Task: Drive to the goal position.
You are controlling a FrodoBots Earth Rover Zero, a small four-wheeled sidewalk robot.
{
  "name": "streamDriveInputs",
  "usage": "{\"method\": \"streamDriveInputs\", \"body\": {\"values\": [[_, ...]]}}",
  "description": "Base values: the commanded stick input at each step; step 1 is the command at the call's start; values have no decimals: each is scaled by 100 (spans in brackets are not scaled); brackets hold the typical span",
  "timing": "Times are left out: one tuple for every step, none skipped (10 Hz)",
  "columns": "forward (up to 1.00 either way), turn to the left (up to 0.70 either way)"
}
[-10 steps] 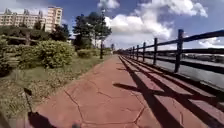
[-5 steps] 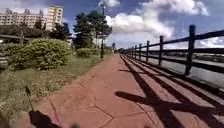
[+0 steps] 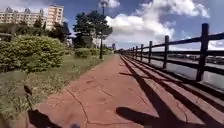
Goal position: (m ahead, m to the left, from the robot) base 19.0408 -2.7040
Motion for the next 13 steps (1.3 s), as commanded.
{"method": "streamDriveInputs", "body": {"values": [[85, 0], [85, 0], [85, 0], [85, 0], [85, -16], [85, -30], [85, -34], [85, -17], [85, 0], [85, 0], [85, 0], [85, 0], [85, 0]]}}
